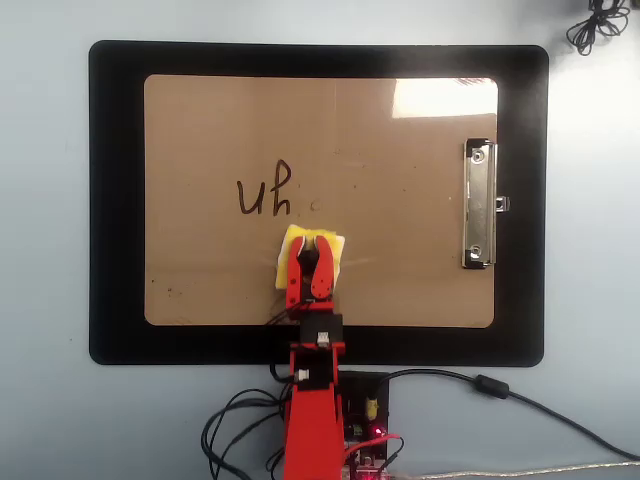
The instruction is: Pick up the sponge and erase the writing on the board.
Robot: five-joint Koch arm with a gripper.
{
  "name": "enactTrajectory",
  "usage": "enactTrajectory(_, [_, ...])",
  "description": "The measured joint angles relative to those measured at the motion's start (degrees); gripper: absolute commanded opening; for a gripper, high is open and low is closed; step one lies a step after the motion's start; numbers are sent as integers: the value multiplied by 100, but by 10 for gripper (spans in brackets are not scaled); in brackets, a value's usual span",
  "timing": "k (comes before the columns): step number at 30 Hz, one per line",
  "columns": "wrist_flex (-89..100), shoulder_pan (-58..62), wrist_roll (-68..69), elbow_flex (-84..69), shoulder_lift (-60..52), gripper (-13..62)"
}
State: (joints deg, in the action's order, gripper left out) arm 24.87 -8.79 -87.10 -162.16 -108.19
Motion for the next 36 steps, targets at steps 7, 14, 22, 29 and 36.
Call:
enactTrajectory(7, [-18,-316,-202,1890,1687,-81])
enactTrajectory(14, [62,-264,-211,4069,3911,-80])
enactTrajectory(22, [35,-193,-220,290,422,-81])
enactTrajectory(29, [-132,-193,-220,2496,2232,-81])
enactTrajectory(36, [-26,-220,-325,4922,4474,-81])
